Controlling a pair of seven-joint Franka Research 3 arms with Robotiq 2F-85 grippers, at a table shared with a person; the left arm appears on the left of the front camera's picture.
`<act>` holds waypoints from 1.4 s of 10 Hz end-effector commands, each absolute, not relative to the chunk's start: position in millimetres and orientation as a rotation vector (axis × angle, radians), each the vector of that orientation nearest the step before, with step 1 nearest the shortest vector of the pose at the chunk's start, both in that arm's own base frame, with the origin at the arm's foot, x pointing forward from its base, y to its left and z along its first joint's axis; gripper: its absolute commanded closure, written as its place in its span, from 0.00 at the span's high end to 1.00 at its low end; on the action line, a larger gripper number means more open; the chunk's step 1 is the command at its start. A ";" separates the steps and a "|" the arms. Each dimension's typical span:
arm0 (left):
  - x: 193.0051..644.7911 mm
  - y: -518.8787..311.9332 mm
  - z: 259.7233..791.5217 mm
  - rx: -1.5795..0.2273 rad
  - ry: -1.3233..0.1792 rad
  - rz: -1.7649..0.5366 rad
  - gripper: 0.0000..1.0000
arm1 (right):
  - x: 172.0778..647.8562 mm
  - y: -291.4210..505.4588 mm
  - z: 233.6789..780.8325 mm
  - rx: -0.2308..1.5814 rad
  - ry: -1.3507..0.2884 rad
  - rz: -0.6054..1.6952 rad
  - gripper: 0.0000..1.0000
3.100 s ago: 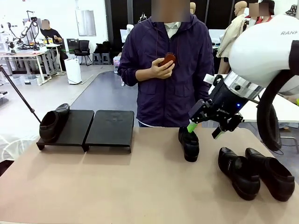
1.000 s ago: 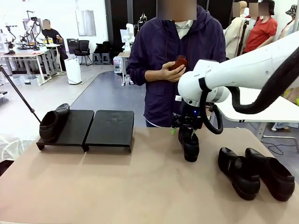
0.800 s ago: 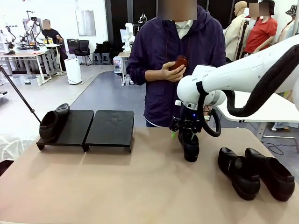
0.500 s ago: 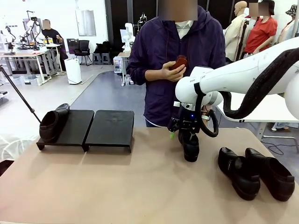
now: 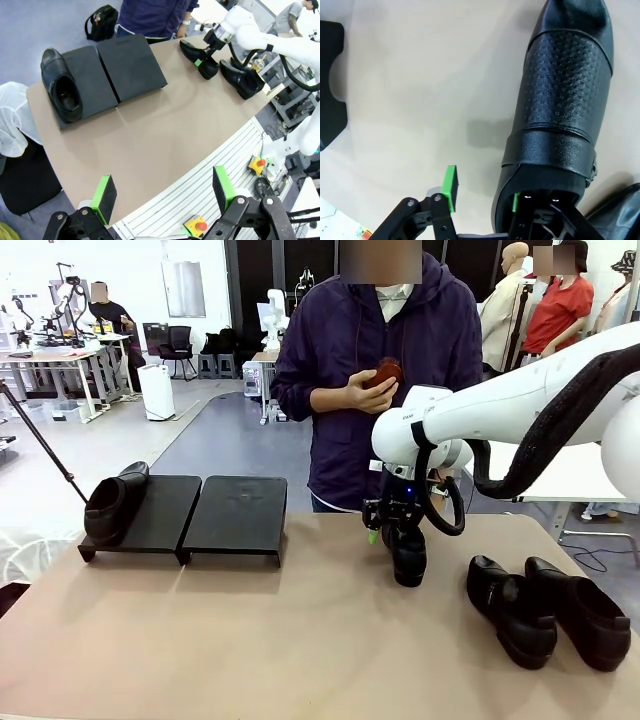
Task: Organize the shoes by placing them on the stand.
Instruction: Pick up one Shoe and place it in the middle of the table.
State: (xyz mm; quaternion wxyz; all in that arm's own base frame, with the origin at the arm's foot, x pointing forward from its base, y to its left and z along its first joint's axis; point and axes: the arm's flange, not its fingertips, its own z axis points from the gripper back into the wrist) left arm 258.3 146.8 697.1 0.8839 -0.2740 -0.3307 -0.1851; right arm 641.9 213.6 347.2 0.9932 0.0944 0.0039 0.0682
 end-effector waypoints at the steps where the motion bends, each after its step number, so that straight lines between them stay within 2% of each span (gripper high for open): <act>1: 257.4 145.8 695.5 -0.585 -0.701 -0.398 1.00 | 651.8 218.1 348.9 0.125 0.002 0.097 0.00; 8: 257.4 145.8 695.5 -0.585 -0.701 -0.398 1.00 | 647.2 203.5 355.1 0.127 -0.037 0.064 0.00; 10: 257.4 145.8 695.5 -0.585 -0.701 -0.398 1.00 | 636.4 187.9 382.3 0.124 -0.025 -0.006 0.00; 12: 257.4 145.8 695.5 -0.585 -0.701 -0.398 1.00 | 594.1 164.0 437.4 0.096 0.057 -0.028 0.00; 14: 257.4 145.8 695.5 -0.585 -0.701 -0.398 1.00 | 537.0 147.0 489.4 0.090 0.019 -0.054 0.00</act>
